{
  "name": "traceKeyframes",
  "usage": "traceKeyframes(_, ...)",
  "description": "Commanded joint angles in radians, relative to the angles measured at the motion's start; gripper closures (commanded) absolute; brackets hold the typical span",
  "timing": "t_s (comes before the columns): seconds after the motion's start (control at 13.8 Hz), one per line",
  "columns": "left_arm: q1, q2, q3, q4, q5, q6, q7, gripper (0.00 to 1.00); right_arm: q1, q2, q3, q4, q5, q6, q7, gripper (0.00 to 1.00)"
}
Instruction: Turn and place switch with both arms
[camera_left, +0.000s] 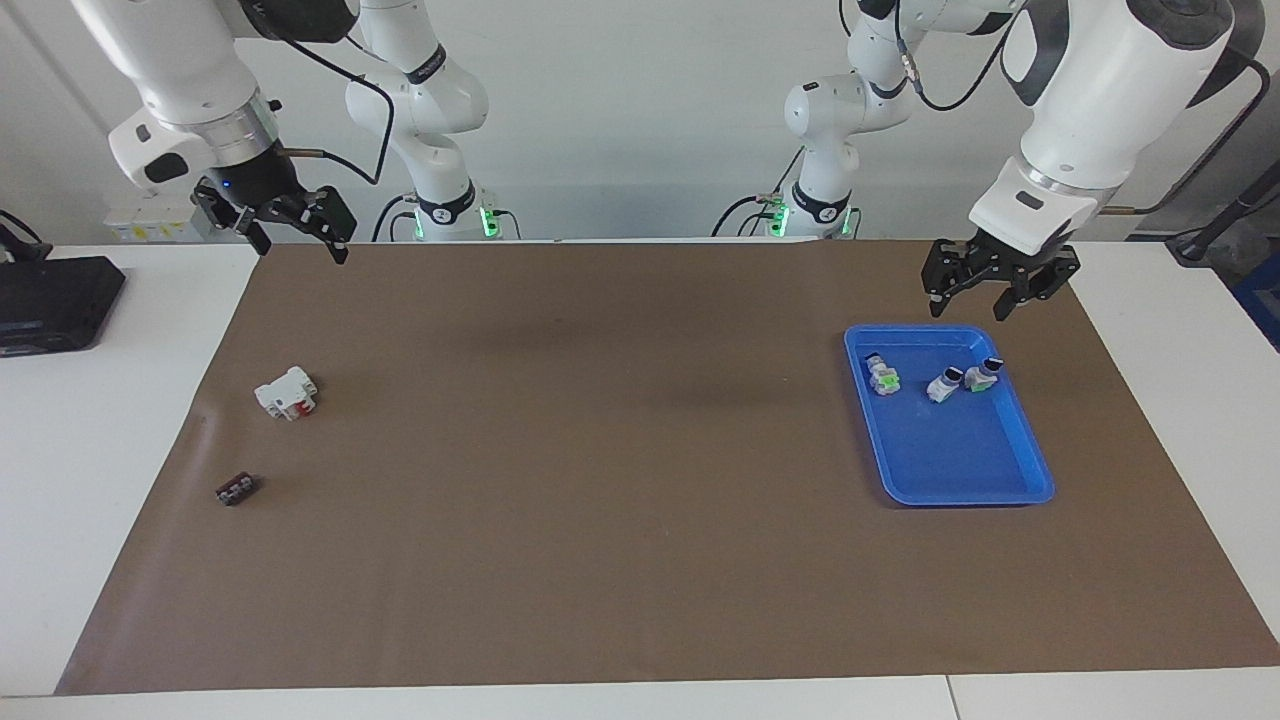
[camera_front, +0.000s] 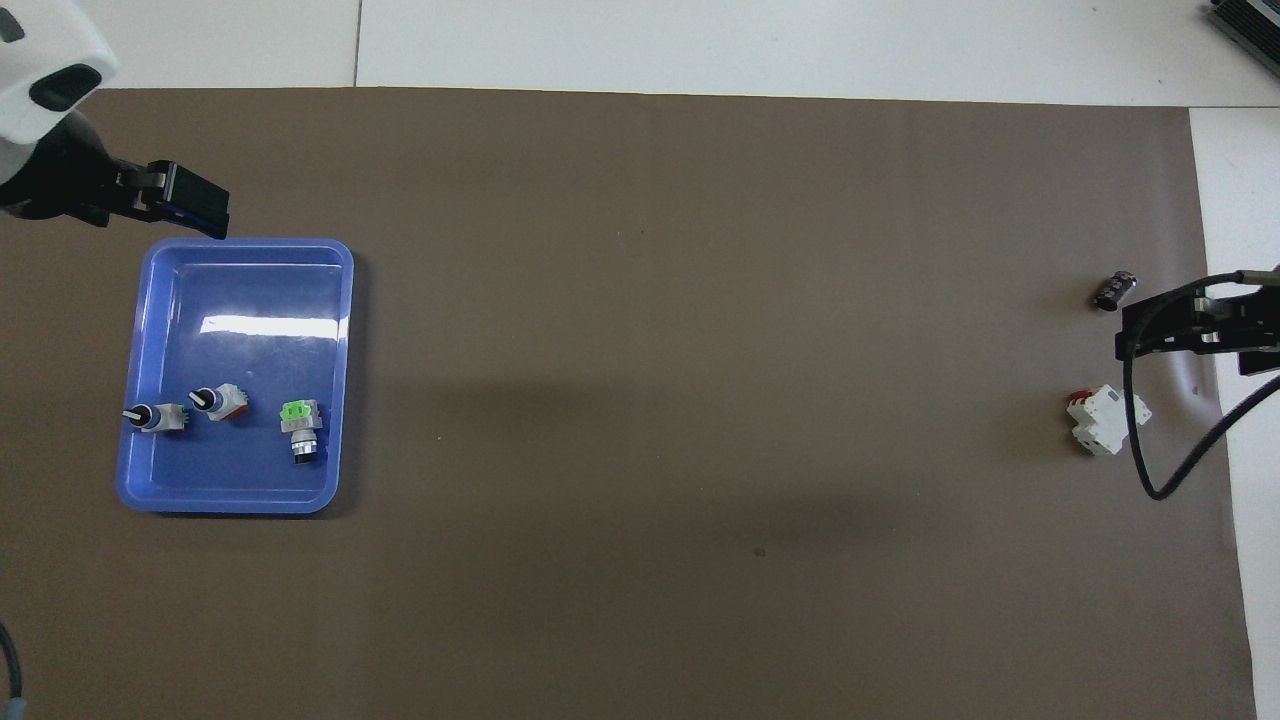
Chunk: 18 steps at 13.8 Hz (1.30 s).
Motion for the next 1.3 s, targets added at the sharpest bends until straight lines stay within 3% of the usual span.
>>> traceKeyframes(0.0,0.029,-0.037,0.007,-0.063,-0.018,0.068,0.010,0.00,0.028,0.020,-0.018,0.017,-0.012,-0.002,-0.002,0.00)
traceKeyframes(0.22,0.070,-0.080,0.006,-0.122,-0.018,0.043,0.025,0.00,0.023,0.018,-0.022,0.007,-0.001,0.018,0.001,0.00)
traceKeyframes(0.87,0.000,-0.085,-0.008,-0.126,-0.010,0.045,0.025,0.00,0.020,0.009,-0.022,-0.007,-0.001,0.018,0.001,0.00)
traceKeyframes(1.23,0.014,-0.085,-0.007,-0.126,-0.013,0.040,0.025,0.00,0.020,0.008,-0.023,-0.008,-0.001,0.017,0.003,0.00)
